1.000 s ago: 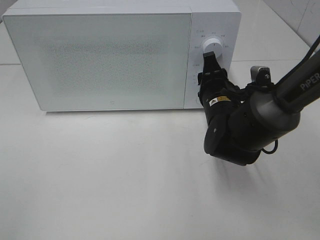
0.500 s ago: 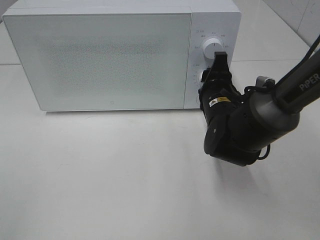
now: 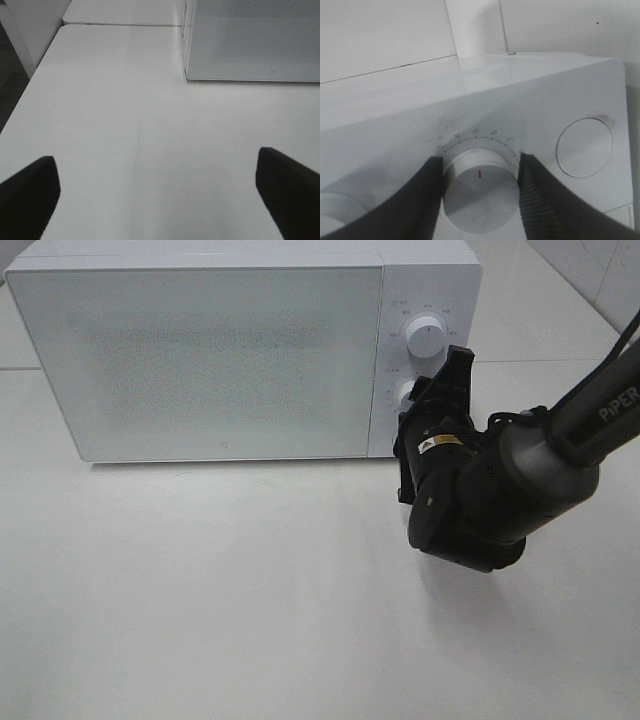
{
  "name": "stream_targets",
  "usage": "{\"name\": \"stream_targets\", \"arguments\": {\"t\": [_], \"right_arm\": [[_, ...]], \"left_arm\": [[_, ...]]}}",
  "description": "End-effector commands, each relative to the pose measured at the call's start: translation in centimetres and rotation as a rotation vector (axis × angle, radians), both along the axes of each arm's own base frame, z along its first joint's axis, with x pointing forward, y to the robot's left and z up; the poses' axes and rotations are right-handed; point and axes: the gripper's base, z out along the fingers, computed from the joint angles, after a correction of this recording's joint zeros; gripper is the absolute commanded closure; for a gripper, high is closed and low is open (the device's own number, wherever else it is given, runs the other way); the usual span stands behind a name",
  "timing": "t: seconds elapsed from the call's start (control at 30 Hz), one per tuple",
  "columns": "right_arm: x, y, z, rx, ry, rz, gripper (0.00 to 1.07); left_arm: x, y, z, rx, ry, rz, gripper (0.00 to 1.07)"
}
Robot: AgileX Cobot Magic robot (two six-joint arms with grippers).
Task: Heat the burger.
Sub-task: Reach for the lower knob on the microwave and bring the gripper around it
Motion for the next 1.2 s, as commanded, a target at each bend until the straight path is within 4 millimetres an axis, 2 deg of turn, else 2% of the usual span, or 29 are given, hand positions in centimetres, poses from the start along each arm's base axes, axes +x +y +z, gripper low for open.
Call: {"name": "stream_targets", "arguments": {"t": [0.03,0.57,0.77,0.83,0.9,0.93,0.97,1.0,1.03,1.07,1.1,1.13,1.2], "right_arm": [[0.6,0.7,2.3,0.0,-0.203,0.049,0.9],[0.6,0.7,2.3,-0.01,-0.202,0.05,0.88],[0.5,-0.1,2.1,-0.031,-0.174,-0.032,0.81],[0.5,-0.7,1.9,-0.075,-0.148,-0.087,0.72],[0.4,-0.9,1.9,-0.087,-0.139,-0.104,0.68],[0.3,-1.2,1.9,-0.103,-0.125,-0.129,0.59],[0.3,-1.2,1.9,-0.103,-0.125,-0.129,0.59],[-0.2,-1.7,1.9,-0.132,-0.103,-0.151,0.48],[-0.6,-2.2,2.0,-0.158,-0.087,-0.165,0.43],[-0.6,-2.2,2.0,-0.158,-0.087,-0.165,0.43],[-1.4,-2.7,2.3,-0.214,-0.066,-0.161,0.34],[-1.4,-2.7,2.3,-0.214,-0.066,-0.161,0.34],[-2.4,-3.0,2.7,-0.266,-0.048,-0.1,0.25]], "left_arm": [[-0.3,0.0,-0.1,-0.002,-0.028,0.003,0.06],[-0.3,0.0,-0.1,-0.002,-0.028,0.003,0.06],[-0.3,0.0,-0.1,-0.002,-0.028,0.003,0.06],[-0.3,0.0,-0.1,-0.002,-0.028,0.003,0.06],[-0.3,0.0,-0.1,-0.002,-0.028,0.003,0.06],[-0.3,0.0,-0.1,-0.002,-0.028,0.003,0.06],[-0.3,0.0,-0.1,-0.002,-0.028,0.003,0.06],[-0.3,0.0,-0.1,-0.002,-0.028,0.003,0.06],[-0.3,0.0,-0.1,-0.002,-0.028,0.003,0.06],[-0.3,0.0,-0.1,-0.002,-0.028,0.003,0.06],[-0.3,0.0,-0.1,-0.002,-0.028,0.003,0.06],[-0.3,0.0,-0.1,-0.002,-0.028,0.003,0.06],[-0.3,0.0,-0.1,-0.002,-0.028,0.003,0.06]]}}
